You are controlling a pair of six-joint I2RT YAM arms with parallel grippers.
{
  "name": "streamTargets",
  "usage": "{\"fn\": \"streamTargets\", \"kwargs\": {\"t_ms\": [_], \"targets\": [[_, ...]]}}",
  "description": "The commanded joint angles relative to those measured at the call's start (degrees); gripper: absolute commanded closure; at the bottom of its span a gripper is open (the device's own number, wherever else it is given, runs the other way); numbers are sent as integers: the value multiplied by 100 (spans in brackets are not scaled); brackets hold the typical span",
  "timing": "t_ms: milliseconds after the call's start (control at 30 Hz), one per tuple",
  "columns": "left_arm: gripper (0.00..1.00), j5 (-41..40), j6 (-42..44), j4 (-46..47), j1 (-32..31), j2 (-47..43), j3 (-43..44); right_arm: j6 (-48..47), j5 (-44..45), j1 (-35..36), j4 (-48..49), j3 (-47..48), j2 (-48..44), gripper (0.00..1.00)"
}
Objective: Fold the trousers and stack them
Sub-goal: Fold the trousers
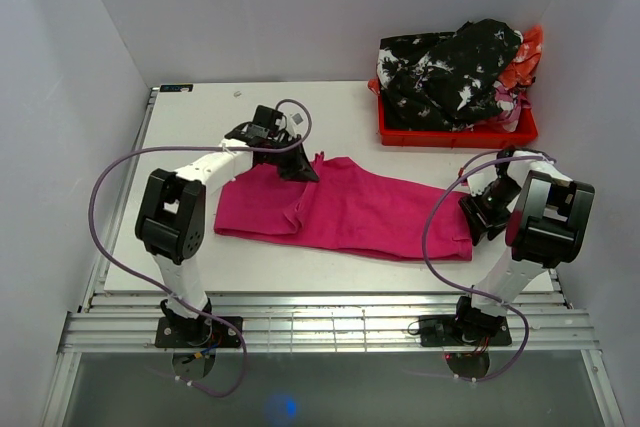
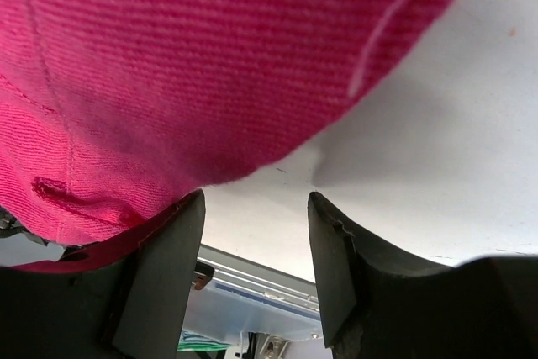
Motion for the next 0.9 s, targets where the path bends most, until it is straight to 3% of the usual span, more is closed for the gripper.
{"fn": "streamTargets", "kwargs": {"t_ms": [0,267,733,800,833,867], "targets": [[100,4,-517,393,-337,-40,158,115,-43,72,-1,30,-207,42],[100,-392,-1256,410,-918,567,571,124,-25,124,-71,-40,-321,42],[100,-1077,-1477,366,-1322,1173,1020,106,-34,159,-159,-14,-444,42],[92,-1105,-1477,366,-1331,1226,1055,106,-43,160,-159,-22,-479,41],[71,-1070,-1398,401,-1331,1235,1081,98,-51,168,-168,-22,-497,41],[61,-948,-1354,428,-1331,1217,1107,97,-60,168,-194,-5,-514,41]]}}
